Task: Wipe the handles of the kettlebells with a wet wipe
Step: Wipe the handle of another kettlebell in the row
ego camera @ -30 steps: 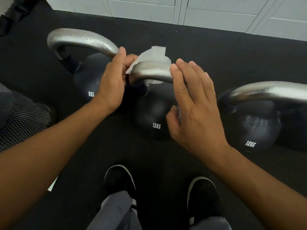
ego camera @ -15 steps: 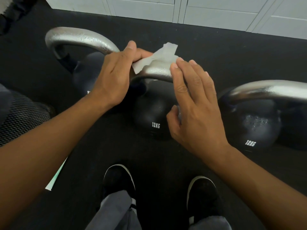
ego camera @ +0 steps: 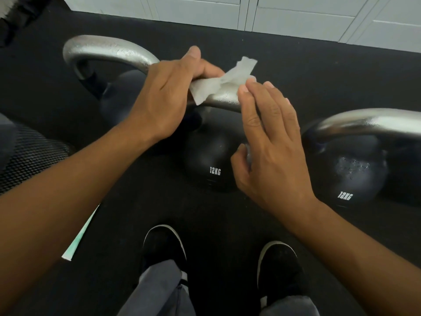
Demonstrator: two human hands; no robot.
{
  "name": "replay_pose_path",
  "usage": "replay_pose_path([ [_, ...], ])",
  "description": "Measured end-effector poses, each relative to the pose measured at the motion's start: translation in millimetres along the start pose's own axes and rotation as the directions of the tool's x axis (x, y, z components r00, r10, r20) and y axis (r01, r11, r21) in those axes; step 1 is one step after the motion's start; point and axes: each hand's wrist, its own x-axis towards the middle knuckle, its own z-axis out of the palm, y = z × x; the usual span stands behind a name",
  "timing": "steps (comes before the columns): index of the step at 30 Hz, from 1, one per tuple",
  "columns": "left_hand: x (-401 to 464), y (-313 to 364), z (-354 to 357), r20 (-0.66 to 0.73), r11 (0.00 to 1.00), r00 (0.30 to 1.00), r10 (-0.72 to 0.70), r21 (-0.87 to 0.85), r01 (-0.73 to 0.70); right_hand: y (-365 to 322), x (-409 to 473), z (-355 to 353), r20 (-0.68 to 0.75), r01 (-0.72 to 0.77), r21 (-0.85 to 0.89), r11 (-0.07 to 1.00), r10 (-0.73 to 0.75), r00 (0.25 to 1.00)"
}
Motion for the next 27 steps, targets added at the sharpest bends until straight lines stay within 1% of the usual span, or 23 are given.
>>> replay_pose_path([
  [2, -2, -4, 0, -0.001, 0.999, 1.0, 0.023, 0.038, -0.023, 0, 0, 0, 0.0, 0.0, -0.001, 1.0, 0.0, 1.0],
  [3, -3, -8, -1, -0.007, 0.998, 1.0, 0.012, 0.057, -0.012, 0, 0, 0, 0.0, 0.0, -0.004, 1.0, 0.0, 1.0],
  [6, -7, -19, -3, -0.057, 0.993, 0.995, -0.084, 0.078, 0.088, 1, 0, -1, 0.001, -0.005, -0.011, 1.0, 0.005, 1.0],
  [8, -8, -18, -3, -0.063, 0.989, 0.993, -0.1, 0.105, 0.106, 1, -1, -1, -0.001, -0.011, -0.001, 1.0, 0.011, 1.0],
  [10, -7, -10, -3, -0.046, 0.986, 0.997, -0.054, 0.153, 0.06, 0, -1, -1, -0.006, -0.018, 0.014, 1.0, 0.018, 1.0],
  [13, -6, 10, 0, -0.001, 0.976, 0.997, 0.076, 0.203, -0.074, 0, -2, 0, -0.017, -0.025, 0.038, 0.999, 0.026, 1.0],
  [17, -4, 20, 11, 0.023, 0.961, 0.983, 0.184, 0.206, -0.185, -1, -2, 3, -0.026, -0.02, 0.054, 0.998, 0.021, 0.999],
  [20, -4, 8, 11, 0.018, 0.953, 0.983, 0.182, 0.244, -0.181, 0, -2, 1, -0.01, -0.023, 0.054, 0.998, 0.023, 1.0],
  [23, -5, -6, 3, -0.019, 0.955, 0.996, 0.091, 0.284, -0.082, 1, -4, 0, 0.006, -0.029, 0.053, 0.998, 0.029, 1.0],
  [24, -5, -7, 2, -0.018, 0.953, 0.996, 0.086, 0.294, -0.077, 0, -4, 0, 0.006, -0.032, 0.052, 0.998, 0.032, 0.999],
  [25, -6, -6, 3, -0.01, 0.948, 0.995, 0.103, 0.304, -0.095, 1, -5, 0, 0.004, -0.034, 0.053, 0.998, 0.034, 0.999],
  [27, -4, 2, 7, 0.027, 0.925, 0.984, 0.179, 0.336, -0.177, 1, -5, 1, -0.004, -0.036, 0.059, 0.998, 0.037, 0.999],
])
